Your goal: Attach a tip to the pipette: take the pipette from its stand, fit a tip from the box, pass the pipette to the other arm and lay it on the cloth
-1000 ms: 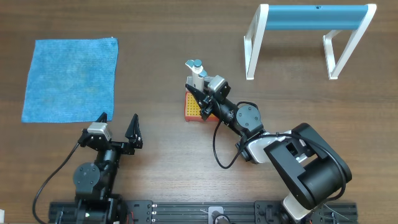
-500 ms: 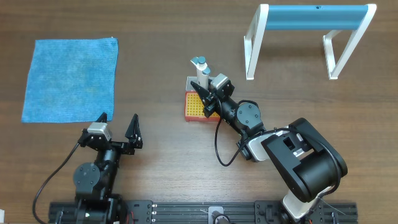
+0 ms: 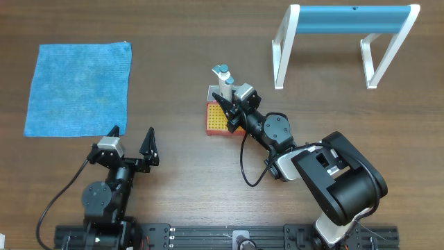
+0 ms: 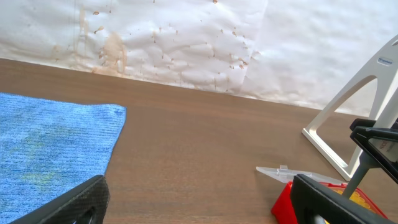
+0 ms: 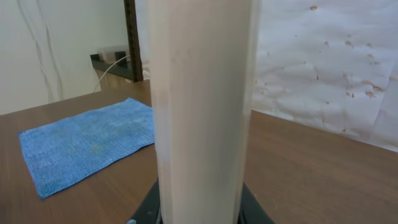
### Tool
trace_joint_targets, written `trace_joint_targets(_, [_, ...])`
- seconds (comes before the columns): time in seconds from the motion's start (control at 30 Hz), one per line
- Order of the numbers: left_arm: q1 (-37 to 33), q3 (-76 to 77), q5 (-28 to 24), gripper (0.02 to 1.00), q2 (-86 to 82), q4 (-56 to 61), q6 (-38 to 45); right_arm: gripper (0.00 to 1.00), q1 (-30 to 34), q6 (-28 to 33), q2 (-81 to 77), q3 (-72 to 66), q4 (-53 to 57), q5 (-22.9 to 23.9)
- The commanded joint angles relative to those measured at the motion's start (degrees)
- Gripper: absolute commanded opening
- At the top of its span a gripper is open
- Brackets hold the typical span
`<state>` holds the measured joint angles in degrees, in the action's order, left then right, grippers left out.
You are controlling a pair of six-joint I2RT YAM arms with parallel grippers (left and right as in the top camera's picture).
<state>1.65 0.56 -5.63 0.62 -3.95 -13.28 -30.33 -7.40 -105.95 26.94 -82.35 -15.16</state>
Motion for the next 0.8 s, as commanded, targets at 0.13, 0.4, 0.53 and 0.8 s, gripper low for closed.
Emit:
trace_joint_targets(0.13, [-0.13,-0.24,-0.83,0.936,-0.31,-0.13,0.72,0.08,0.13,0.59,-0.52,-0.48,0.83,-1.07])
trace_joint_targets(0.4, [-0.13,-0.24,-0.83,0.936,-0.31,-0.13,0.72,0.08,0.15,2.38,-0.52,-0.66,2.99,-3.54])
trace_joint_targets(0.53, [-0.13,-0.24,-0.83,0.936,-0.31,-0.13,0.7,0.08,0.13,4.24,-0.72,-1.97,7.28,-3.54])
trace_joint_targets(0.8, [-0.15,-0.24,-0.83,0.939,-0.31,-0.13,0.7,0.08,0.13,5.6,-5.68,-2.14,4.46,-3.58])
